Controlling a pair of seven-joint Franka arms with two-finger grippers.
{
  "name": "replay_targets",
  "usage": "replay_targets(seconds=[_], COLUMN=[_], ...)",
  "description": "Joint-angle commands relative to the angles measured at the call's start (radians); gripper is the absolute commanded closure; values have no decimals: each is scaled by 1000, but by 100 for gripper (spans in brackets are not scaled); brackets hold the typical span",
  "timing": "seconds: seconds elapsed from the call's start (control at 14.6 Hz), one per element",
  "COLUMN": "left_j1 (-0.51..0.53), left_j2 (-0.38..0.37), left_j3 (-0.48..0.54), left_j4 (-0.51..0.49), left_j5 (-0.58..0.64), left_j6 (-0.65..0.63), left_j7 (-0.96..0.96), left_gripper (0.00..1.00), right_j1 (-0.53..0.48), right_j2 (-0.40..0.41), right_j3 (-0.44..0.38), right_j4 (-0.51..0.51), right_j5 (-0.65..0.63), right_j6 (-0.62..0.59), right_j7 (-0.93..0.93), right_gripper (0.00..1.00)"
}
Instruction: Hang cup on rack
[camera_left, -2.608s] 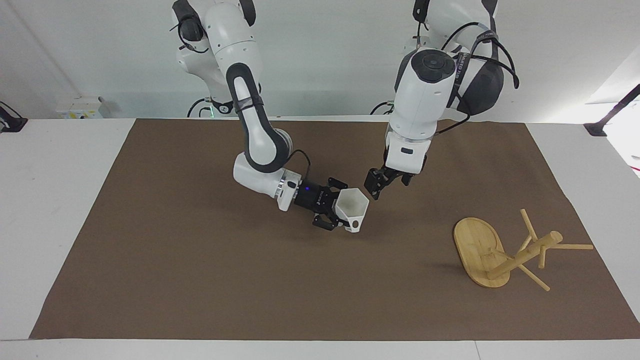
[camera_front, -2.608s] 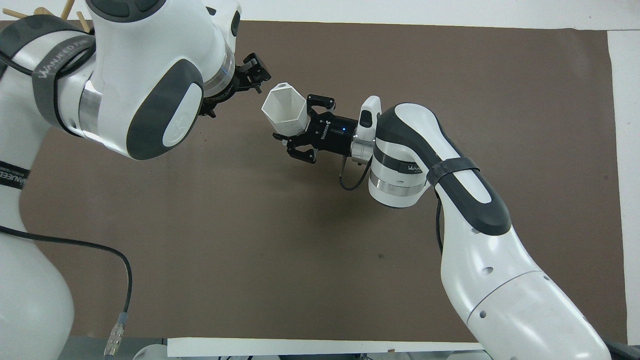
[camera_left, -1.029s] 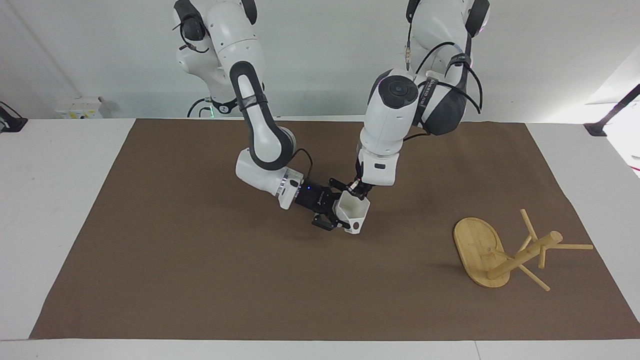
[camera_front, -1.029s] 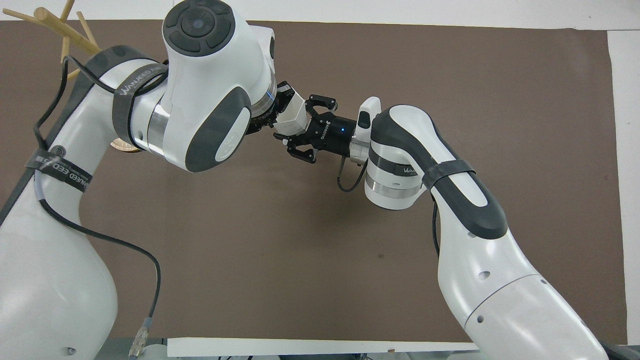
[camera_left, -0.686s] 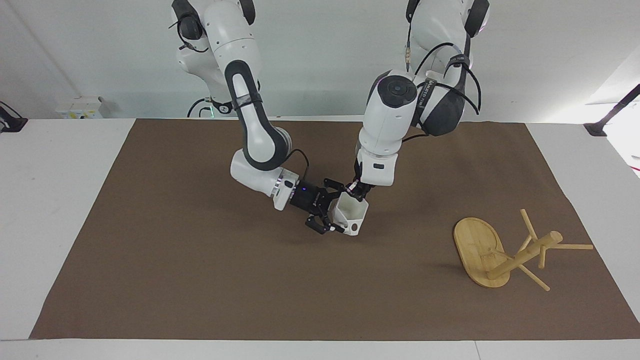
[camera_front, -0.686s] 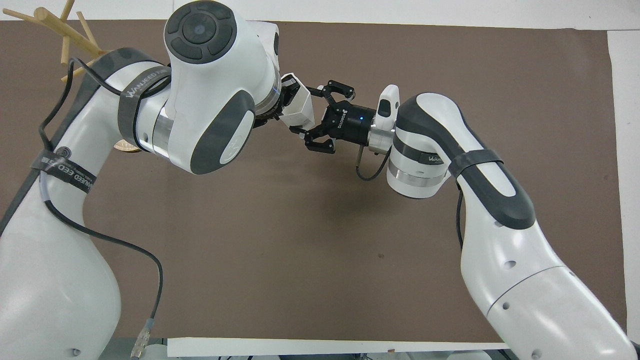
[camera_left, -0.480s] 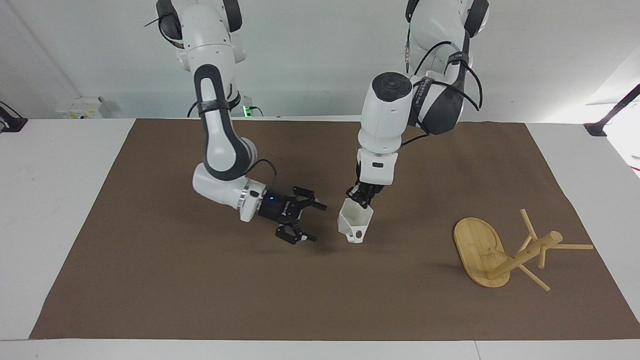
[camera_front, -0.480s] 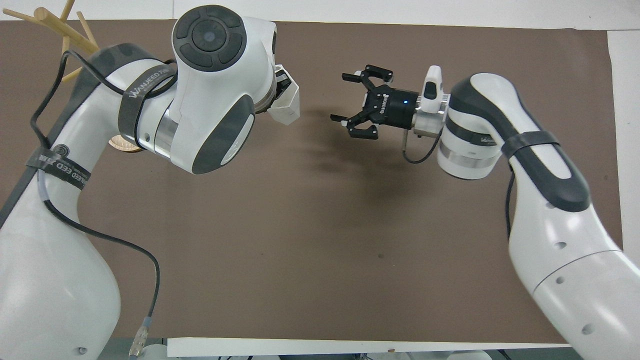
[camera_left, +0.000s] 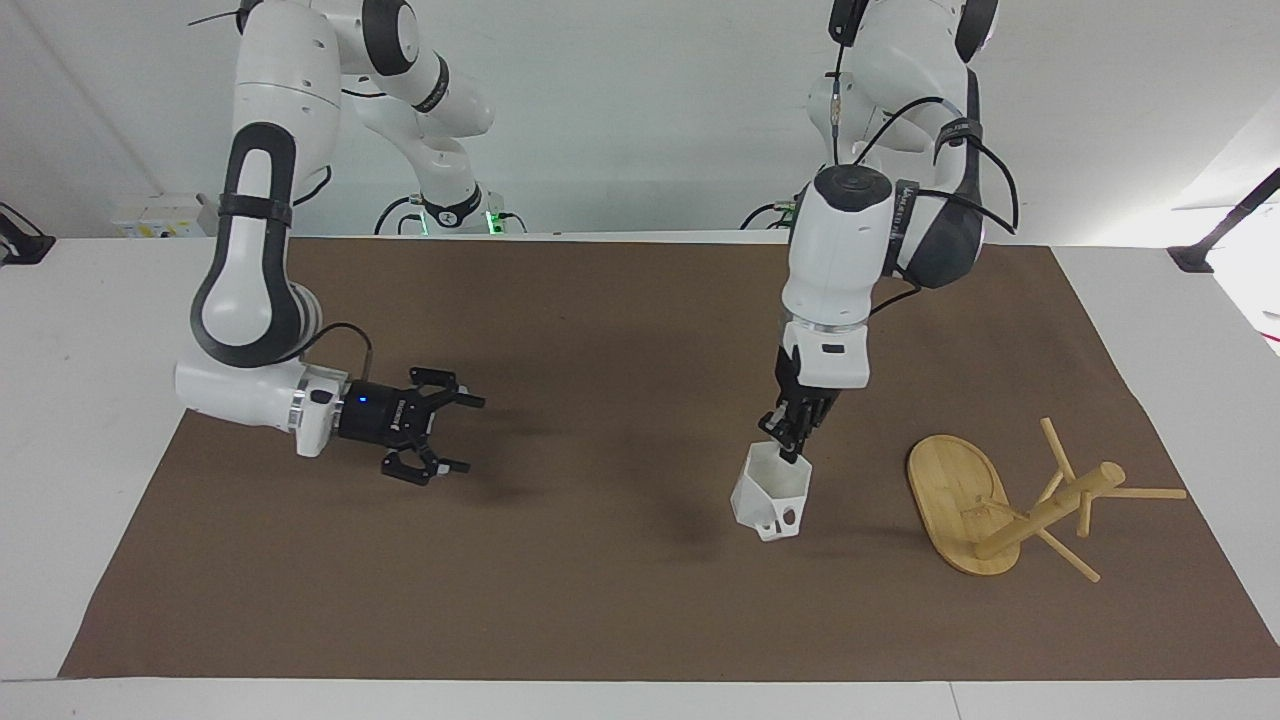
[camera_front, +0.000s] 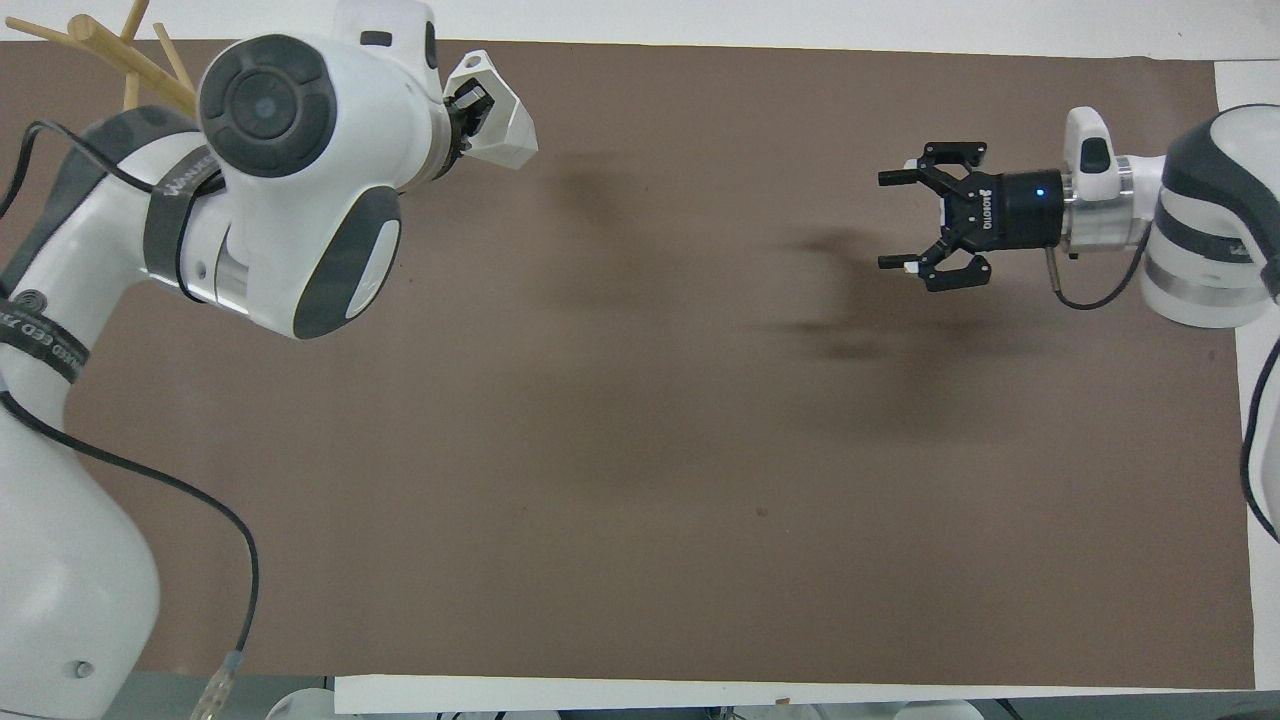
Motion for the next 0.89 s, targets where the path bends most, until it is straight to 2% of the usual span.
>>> replay_targets(seconds=[0.0, 0.14, 0.27, 0.34, 0.55, 0.69, 0.82], left_j1=[28, 51, 85, 91, 142, 197, 229], left_j2=[-181, -229, -245, -251, -249, -246, -246], left_j3=[-7, -8, -8, -8, -11, -13, -11], left_j4=[-327, -487, -610, -650, -656, -655, -658], left_j5=[21, 20, 16, 16, 17, 20, 20], left_j6=[310, 537, 797, 874, 891, 894, 893], left_j7=[-40, -47, -134, -164, -167, -166, -166], left_gripper=[100, 100, 100, 100, 100, 100, 100], right_j1=[-44, -44, -44, -43, -29, -11, -11], right_j2=[-139, -243, -300, -318, -337, -339, -363], right_j3=[11, 12, 11, 11, 26, 23, 21], right_j4=[4, 7, 30, 62, 202, 256, 273], right_j5=[-243, -457, -552, -604, -807, -865, -911], right_j6=[-17, -41, -101, -119, -197, -263, -311], right_j7=[207, 436, 670, 776, 1058, 1291, 1433], right_gripper=[0, 0, 0, 0, 0, 0, 0])
